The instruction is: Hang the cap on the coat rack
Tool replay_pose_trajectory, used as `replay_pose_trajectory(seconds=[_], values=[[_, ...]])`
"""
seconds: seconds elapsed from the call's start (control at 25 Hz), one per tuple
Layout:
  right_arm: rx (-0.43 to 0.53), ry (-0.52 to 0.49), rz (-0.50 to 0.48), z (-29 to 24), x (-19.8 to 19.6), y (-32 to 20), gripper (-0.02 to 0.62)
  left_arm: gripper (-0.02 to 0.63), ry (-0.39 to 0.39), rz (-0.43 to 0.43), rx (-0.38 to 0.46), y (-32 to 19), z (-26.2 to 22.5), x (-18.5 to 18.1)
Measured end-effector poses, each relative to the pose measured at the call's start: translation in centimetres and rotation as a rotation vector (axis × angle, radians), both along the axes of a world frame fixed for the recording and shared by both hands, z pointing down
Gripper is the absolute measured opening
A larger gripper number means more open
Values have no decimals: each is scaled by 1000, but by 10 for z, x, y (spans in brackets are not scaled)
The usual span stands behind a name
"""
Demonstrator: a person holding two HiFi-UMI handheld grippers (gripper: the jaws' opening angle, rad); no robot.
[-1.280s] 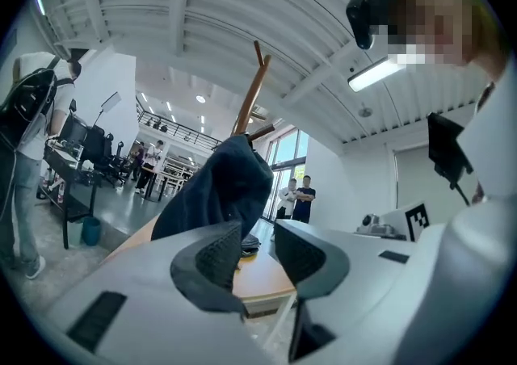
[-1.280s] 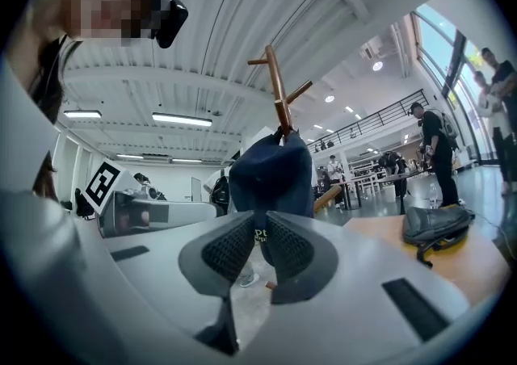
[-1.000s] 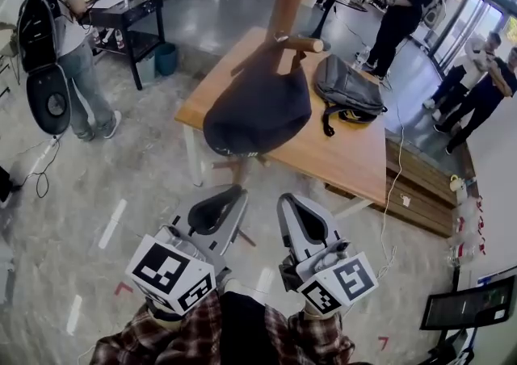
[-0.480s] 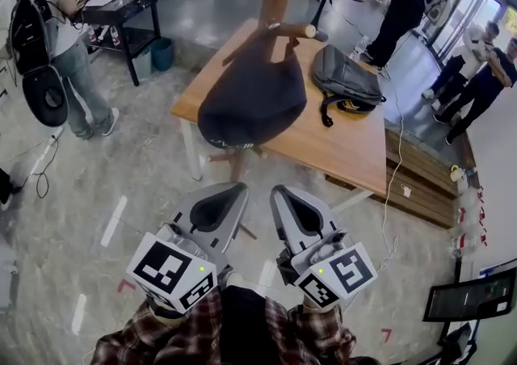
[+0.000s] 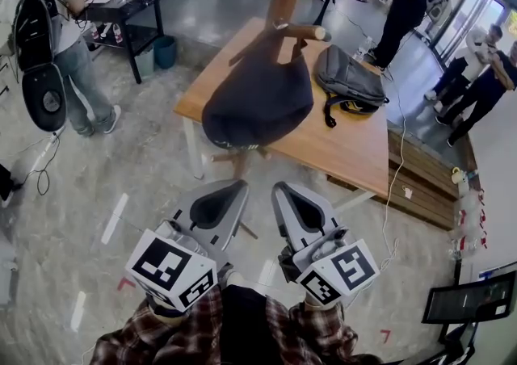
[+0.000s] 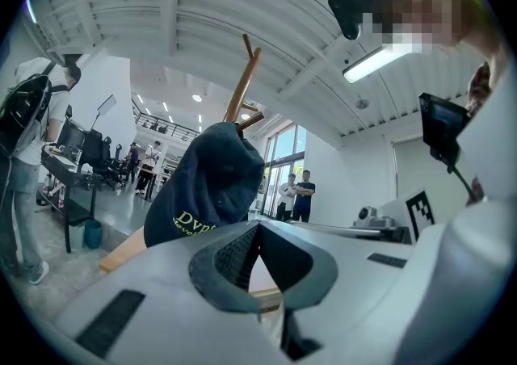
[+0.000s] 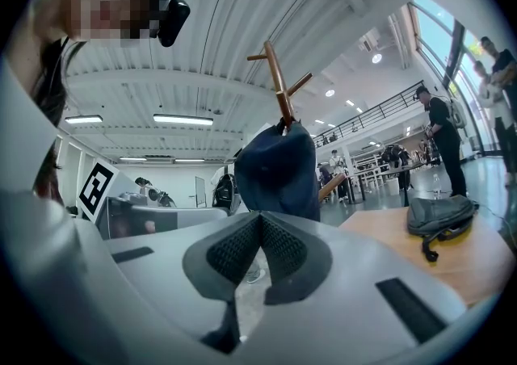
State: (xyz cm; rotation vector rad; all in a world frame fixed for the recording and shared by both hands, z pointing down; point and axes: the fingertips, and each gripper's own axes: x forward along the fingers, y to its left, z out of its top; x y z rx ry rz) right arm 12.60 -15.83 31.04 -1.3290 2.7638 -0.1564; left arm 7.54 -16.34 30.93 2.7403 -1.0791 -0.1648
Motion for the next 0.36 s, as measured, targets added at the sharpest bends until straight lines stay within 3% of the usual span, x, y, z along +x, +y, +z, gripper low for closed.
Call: replay_pose_trajectory(seconds=[0.36], values=[[-9,2,-9,3,-4,-1,11,12,5,0,-13,-1,2,-1]])
